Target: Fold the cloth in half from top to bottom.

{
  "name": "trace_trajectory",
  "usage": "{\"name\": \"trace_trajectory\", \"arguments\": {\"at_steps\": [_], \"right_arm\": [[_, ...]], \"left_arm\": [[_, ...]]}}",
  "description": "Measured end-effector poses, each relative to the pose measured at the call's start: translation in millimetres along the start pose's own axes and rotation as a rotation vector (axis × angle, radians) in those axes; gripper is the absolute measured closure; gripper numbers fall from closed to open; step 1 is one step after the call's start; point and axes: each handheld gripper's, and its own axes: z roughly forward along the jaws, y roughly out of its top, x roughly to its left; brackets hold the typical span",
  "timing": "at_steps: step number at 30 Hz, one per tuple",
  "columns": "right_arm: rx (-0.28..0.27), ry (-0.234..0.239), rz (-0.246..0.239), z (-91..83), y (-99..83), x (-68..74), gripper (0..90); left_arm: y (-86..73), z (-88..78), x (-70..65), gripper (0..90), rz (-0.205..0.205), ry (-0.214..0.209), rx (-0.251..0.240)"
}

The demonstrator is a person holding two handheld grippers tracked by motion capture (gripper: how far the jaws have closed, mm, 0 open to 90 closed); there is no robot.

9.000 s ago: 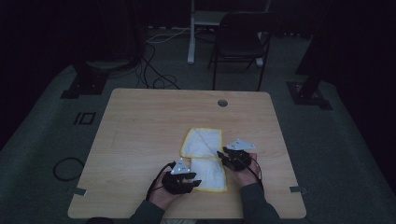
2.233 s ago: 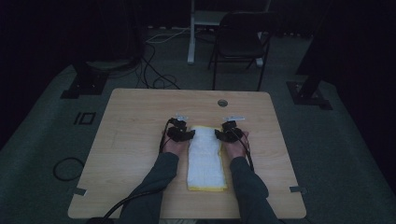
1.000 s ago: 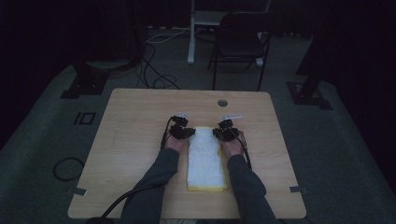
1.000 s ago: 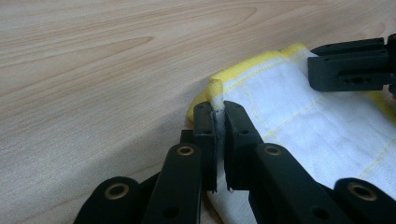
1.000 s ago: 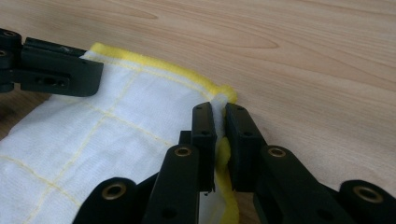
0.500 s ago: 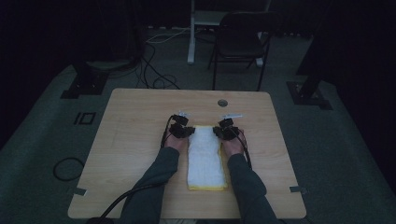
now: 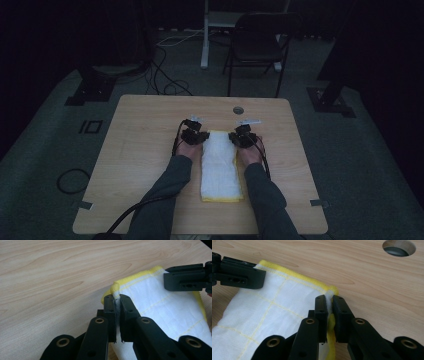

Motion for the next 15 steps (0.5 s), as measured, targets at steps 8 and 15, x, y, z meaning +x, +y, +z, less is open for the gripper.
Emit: {"name": "trace_trajectory", "arguments": {"at_steps": [8, 15], "right_arm": [[-0.013, -0.004, 0.001, -3.3, 1.7, -1.2, 83.2], [-0.022, -0.001, -0.001, -6.2, 3.6, -1.8, 83.2]], "left_arm": [[4.6, -4.2, -2.9, 85.9, 0.007, -0.006, -0.014], [7.7, -7.3, -5.0, 86.0, 0.013, -0.009, -0.024]]}}
